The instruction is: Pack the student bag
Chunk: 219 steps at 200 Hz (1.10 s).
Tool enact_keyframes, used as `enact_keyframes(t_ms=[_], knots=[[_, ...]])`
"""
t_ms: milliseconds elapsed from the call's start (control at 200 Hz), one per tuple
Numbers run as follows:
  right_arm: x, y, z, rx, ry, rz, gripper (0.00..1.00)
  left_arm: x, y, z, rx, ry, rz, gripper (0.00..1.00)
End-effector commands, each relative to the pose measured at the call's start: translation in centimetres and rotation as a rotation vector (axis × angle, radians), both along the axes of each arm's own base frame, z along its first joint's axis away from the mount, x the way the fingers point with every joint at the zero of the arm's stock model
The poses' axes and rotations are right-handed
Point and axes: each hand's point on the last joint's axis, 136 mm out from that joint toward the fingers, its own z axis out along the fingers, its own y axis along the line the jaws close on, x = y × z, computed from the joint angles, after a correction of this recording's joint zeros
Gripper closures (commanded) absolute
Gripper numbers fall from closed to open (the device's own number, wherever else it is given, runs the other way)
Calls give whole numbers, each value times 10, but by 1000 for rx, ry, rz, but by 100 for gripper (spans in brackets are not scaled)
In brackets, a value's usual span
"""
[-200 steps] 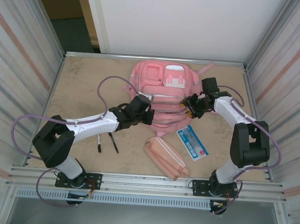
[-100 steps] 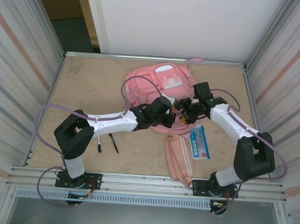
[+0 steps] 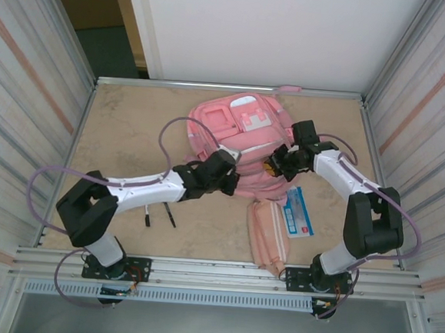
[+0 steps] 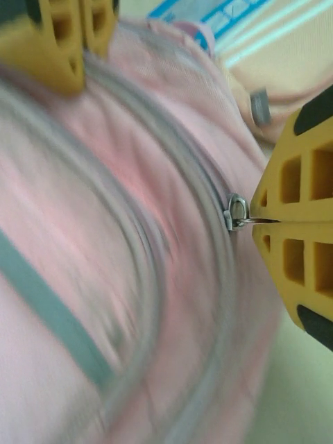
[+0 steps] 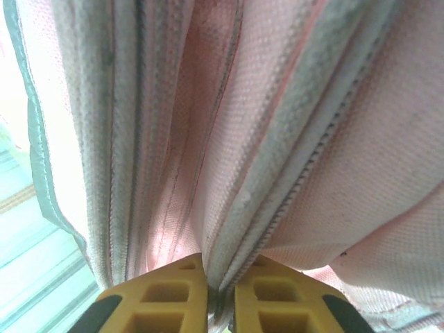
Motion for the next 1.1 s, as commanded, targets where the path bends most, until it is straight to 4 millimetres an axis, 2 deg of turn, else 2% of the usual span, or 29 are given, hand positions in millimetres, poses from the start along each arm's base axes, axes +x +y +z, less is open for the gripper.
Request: enact_keyframes(t_ms=[0, 30, 90, 150, 271, 411, 481, 546, 636, 762, 827, 887, 1017, 1092], knots=[[14, -19, 1, -48, -31, 24, 79, 12, 34, 11, -46, 22, 65, 100], [13, -19, 1, -36, -23, 30, 69, 12, 29, 17, -71, 8, 42, 100], [8, -16, 2, -8, 4, 18, 39, 11, 15, 27, -105, -7, -3, 100], [-1, -10, 6, 26, 35, -14, 29, 8, -4, 38, -137, -10, -50, 100], [-17, 2, 20, 48, 39, -85, 23, -5, -48, 52, -177, -32, -154, 100], [-31, 24, 25, 12, 5, -106, 25, -25, -99, 65, -244, -29, -266, 100], [-30, 26, 22, -8, 2, -109, 29, -35, -115, 69, -265, -28, -309, 100], [-30, 19, 14, -38, 23, -132, 35, -37, -119, 72, -270, -38, -316, 100], [-30, 7, 5, -59, 39, -164, 45, -32, -109, 68, -237, -60, -276, 100], [-30, -8, -3, -85, 40, -186, 79, -23, -80, 58, -138, -102, -210, 100], [-27, -8, -1, -74, 30, -162, 90, -13, -57, 47, -85, -111, -147, 100], [-23, -8, 4, -60, 13, -135, 94, -2, -31, 35, -43, -91, -79, 100], [-15, -3, 15, -37, -28, -80, 97, 27, 36, 6, 40, -33, 101, 100], [-14, 2, 21, -33, -55, -18, 97, 42, 63, -3, 61, -23, 155, 100]])
